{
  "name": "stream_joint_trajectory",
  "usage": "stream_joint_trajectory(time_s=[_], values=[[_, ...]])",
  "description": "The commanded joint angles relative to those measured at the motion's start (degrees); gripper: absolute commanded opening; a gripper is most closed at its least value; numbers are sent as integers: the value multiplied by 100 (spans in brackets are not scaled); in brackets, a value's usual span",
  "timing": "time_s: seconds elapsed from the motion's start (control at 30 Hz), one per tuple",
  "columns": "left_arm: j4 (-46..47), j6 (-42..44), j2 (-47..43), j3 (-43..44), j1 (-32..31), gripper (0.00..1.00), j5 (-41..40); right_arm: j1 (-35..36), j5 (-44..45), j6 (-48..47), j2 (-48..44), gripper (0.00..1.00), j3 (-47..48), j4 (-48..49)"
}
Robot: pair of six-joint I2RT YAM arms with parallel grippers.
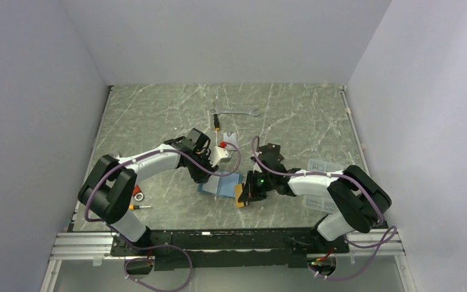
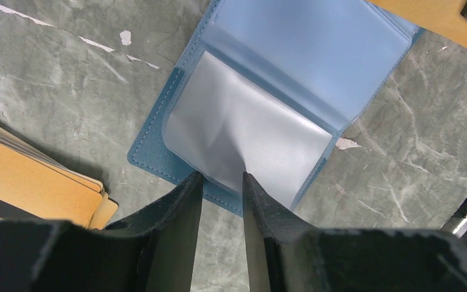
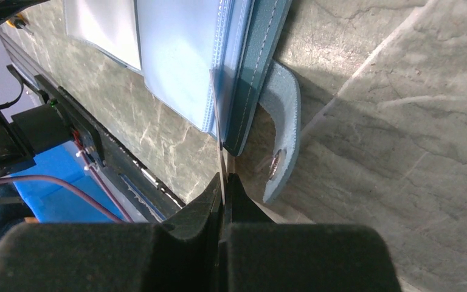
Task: Put the credit cards into the card holder
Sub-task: Open the card holder at the center of the board.
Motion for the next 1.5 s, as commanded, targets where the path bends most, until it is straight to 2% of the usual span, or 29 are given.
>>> stream_joint_trajectory(time_s=[0.0, 0.33, 0.7, 1.47], values=[[16, 20, -172, -58, 4, 35, 148, -44, 494, 28, 22, 0, -195, -275], [17, 13, -146, -42, 7, 33, 153, -42, 554, 128, -406, 0, -402, 26], [39, 25, -146, -93, 4, 32, 197, -38, 360, -31, -115, 0, -216, 204], [1, 75, -163, -56, 34, 30, 185, 119, 183, -646, -173, 0, 324, -182]])
